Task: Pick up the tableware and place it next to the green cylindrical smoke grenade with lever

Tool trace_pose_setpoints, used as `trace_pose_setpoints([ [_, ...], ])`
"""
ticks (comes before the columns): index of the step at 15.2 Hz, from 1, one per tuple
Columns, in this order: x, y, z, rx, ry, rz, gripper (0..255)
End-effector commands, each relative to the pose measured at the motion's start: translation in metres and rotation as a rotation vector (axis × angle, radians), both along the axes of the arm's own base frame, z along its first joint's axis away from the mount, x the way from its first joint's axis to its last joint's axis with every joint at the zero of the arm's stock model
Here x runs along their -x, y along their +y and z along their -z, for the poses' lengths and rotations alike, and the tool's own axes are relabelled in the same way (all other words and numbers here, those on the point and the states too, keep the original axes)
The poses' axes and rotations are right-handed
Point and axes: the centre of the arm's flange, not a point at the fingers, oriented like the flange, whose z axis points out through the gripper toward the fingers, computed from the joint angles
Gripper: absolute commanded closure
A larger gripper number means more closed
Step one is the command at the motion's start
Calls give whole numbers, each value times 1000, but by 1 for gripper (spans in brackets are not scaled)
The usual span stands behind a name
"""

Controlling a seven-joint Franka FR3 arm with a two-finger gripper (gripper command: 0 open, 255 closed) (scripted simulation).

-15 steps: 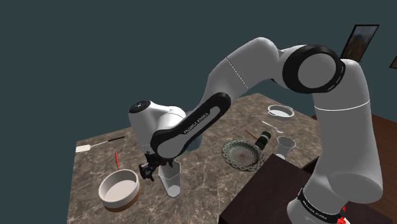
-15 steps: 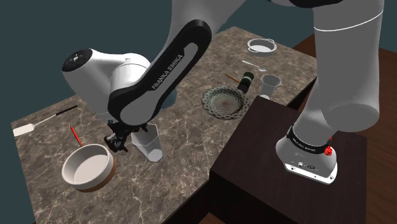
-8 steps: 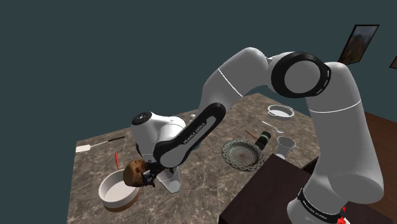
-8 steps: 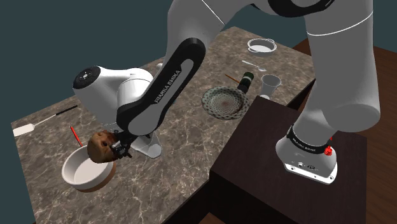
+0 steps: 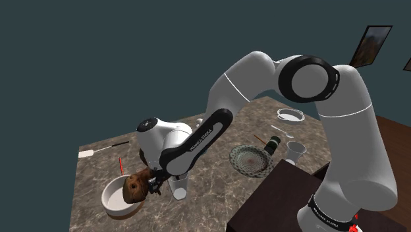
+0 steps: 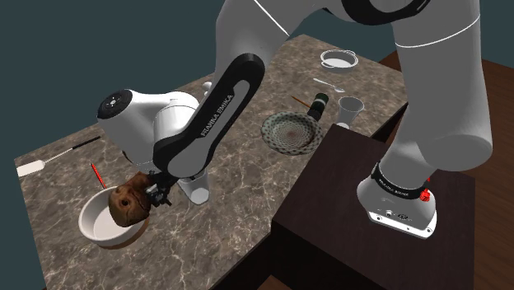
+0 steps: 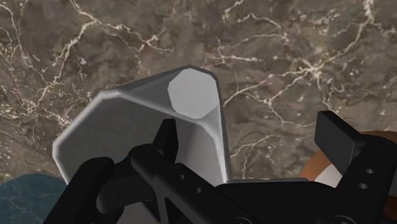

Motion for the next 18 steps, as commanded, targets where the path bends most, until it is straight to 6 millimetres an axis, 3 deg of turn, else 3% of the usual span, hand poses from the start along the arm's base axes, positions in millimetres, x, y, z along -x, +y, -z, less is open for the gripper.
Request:
trace_pose_setpoints([
  [1,0,0,0,0,0,0,255],
  [10,0,0,0,0,0,0,255],
  [18,0,0,-42,0,0,0,255],
])
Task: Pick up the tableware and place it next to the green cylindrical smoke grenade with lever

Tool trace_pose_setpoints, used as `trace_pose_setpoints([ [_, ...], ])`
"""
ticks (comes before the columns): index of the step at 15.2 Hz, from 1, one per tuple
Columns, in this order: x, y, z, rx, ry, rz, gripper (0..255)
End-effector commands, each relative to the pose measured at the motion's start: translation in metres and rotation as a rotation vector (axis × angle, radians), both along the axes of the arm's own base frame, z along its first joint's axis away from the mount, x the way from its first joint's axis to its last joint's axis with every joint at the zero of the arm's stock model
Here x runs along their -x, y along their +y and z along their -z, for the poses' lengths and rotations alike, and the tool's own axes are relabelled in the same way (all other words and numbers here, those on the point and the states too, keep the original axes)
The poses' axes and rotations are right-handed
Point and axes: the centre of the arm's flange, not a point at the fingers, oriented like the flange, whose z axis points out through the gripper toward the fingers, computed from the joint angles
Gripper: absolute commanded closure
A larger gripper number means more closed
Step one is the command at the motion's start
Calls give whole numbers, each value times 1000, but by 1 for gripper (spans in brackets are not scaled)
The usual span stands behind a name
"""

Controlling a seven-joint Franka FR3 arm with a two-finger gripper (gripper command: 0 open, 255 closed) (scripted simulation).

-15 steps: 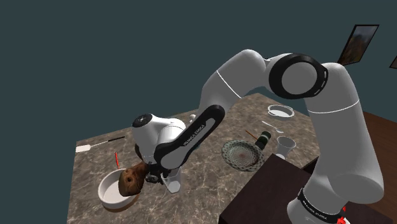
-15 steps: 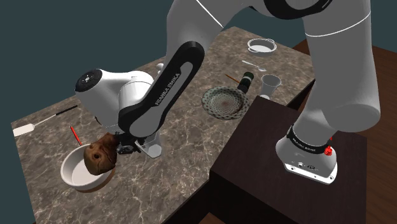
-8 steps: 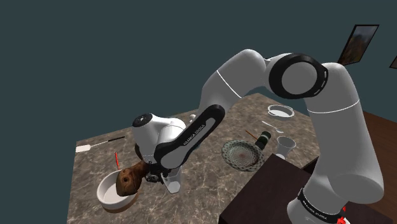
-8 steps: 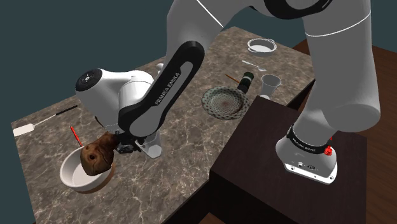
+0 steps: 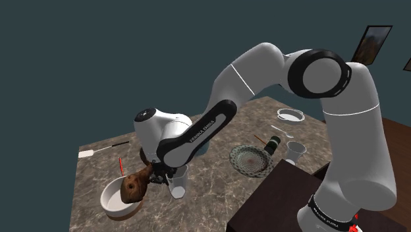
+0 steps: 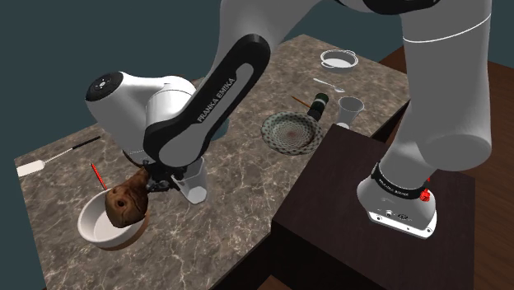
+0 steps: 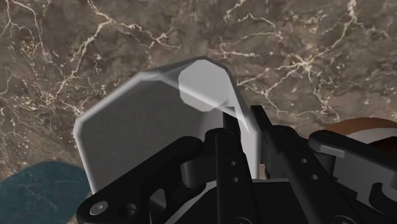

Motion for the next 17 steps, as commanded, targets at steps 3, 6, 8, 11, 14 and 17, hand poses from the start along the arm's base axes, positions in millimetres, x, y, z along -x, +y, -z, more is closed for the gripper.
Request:
trace_pose_setpoints([
  [3,0,0,-22,0,0,0,255],
  [6,0,0,-37,0,0,0,255],
  [8,0,0,-48,0,0,0,255],
  [11,0,0,-64,0,0,0,255],
  [14,0,0,-80,0,0,0,255],
  [17,0,0,-96,0,0,0,255],
])
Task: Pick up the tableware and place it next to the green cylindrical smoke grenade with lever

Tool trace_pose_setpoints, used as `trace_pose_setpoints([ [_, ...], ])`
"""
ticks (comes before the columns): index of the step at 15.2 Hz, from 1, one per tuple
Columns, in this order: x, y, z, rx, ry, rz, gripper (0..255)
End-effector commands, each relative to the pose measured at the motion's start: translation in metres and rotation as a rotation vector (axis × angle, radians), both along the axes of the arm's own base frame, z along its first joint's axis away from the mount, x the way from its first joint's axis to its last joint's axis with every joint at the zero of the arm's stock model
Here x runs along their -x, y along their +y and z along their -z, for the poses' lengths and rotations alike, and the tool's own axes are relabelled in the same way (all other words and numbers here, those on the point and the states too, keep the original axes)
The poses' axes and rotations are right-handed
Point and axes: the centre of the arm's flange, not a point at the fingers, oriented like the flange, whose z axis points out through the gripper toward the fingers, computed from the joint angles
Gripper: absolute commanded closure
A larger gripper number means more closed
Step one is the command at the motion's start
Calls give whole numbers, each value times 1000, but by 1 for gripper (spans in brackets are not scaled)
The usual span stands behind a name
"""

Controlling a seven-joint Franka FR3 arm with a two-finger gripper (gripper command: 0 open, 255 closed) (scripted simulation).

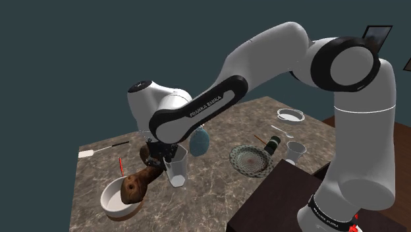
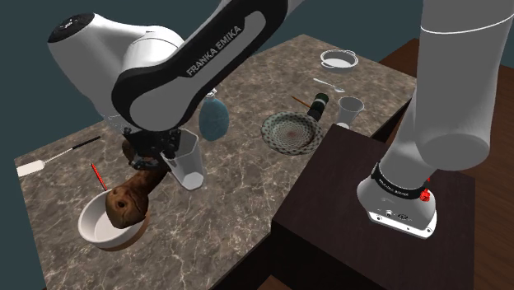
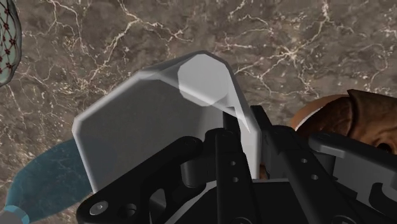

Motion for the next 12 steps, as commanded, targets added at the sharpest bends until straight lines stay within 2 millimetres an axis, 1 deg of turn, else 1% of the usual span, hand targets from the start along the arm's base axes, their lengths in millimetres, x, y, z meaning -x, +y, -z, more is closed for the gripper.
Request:
trace_pose_setpoints([
  [1,0,1,-10,0,0,0,255],
  [12,0,1,-68,0,0,0,255],
])
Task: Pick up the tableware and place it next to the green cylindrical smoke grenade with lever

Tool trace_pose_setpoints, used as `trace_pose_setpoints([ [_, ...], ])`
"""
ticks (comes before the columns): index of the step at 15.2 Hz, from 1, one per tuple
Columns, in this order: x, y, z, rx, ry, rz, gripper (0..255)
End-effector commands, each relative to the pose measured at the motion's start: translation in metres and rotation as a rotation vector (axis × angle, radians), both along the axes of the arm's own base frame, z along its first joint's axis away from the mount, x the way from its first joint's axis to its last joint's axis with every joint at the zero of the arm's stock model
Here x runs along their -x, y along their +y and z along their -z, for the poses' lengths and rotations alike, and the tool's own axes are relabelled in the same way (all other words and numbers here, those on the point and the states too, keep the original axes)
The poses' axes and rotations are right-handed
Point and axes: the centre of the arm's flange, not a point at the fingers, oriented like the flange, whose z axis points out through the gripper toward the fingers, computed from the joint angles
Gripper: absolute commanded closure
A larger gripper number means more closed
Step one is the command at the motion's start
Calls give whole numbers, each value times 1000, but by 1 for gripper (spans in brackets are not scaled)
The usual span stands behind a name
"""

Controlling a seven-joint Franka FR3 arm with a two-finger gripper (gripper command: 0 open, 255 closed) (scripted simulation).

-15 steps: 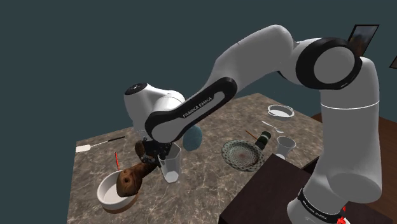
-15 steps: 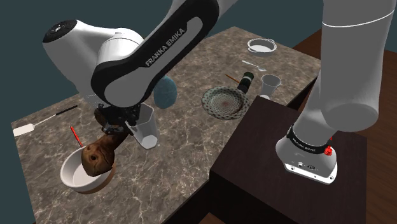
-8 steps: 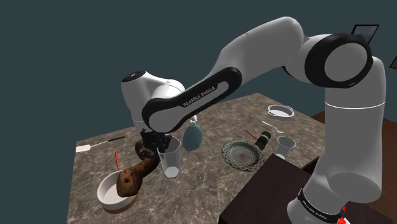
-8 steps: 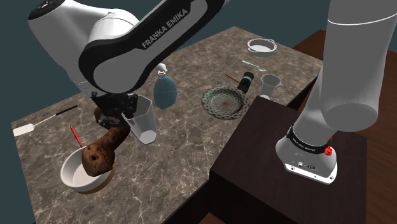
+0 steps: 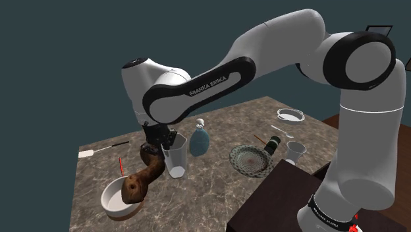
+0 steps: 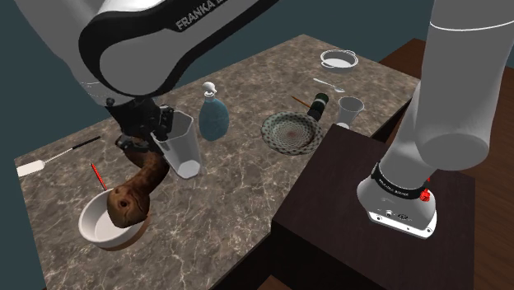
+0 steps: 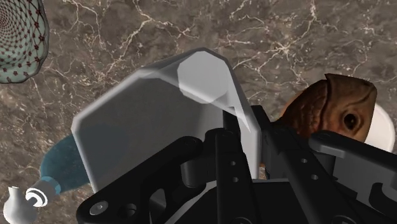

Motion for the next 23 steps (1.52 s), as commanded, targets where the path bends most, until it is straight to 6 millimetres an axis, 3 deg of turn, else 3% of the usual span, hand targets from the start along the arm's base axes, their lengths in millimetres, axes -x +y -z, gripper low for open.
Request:
trace_pose_setpoints([
  [1,1,1,-11,0,0,0,255],
  [9,1,1,-52,0,0,0,255],
  [23,77,-168,-52,0,0,0,255],
])
